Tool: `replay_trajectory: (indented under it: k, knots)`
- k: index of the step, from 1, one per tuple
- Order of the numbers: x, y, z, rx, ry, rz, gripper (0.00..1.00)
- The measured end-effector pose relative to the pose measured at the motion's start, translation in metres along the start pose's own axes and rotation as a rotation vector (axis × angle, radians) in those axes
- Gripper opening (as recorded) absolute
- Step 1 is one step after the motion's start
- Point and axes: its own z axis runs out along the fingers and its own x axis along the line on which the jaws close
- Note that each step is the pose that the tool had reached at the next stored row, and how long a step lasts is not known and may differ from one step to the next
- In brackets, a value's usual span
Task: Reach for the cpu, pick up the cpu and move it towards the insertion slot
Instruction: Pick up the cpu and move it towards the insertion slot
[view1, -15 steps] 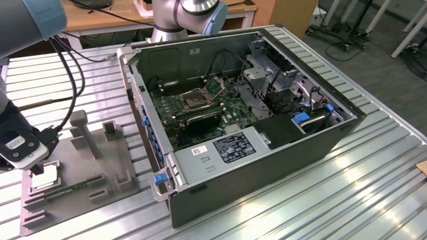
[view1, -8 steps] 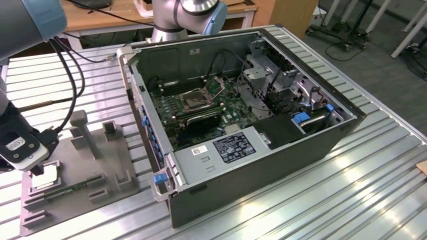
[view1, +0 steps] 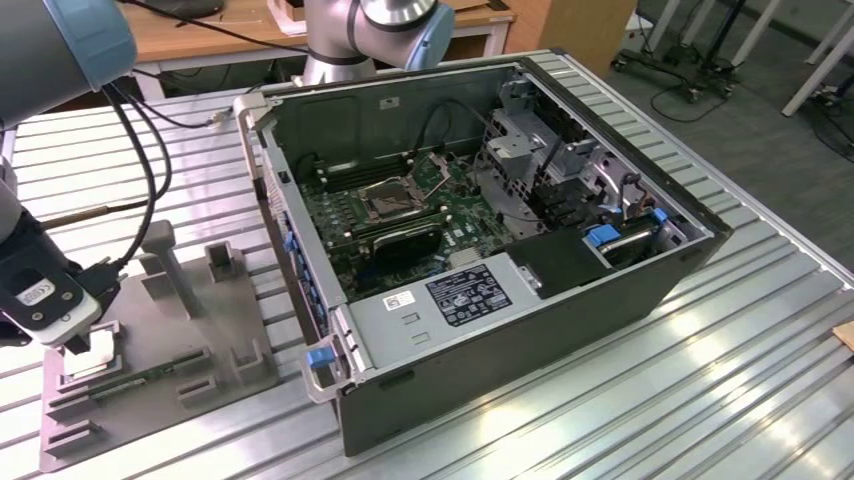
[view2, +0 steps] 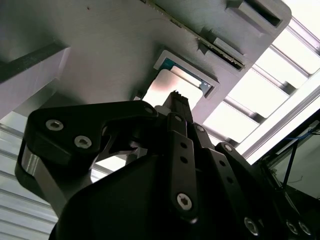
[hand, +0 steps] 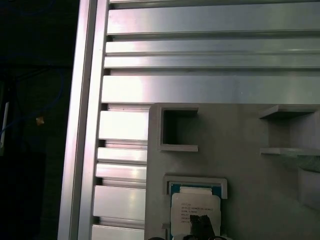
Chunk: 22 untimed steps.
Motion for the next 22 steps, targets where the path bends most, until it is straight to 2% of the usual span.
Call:
replay_trajectory:
  k: [10, 12, 13, 15, 18, 20, 21, 22]
  knots:
    - [0.0, 0.0, 0.0002, 0.0, 0.0, 0.0, 0.11]
    - [0.0, 0.0, 0.0002, 0.0, -0.0001, 0.0, 0.24]
    - [0.0, 0.0, 0.0003, 0.0, 0.0, 0.0, 0.24]
    - [0.0, 0.0, 0.0003, 0.0, 0.0, 0.0, 0.35]
    - [0.0, 0.0, 0.0003, 0.0, 0.0, 0.0, 0.41]
    - [0.0, 0.0, 0.0003, 0.0, 0.0, 0.0, 0.53]
    - [0.0, 0.0, 0.0004, 0.0, 0.0, 0.0, 0.53]
    - [0.0, 0.0, 0.0004, 0.0, 0.0, 0.0, 0.58]
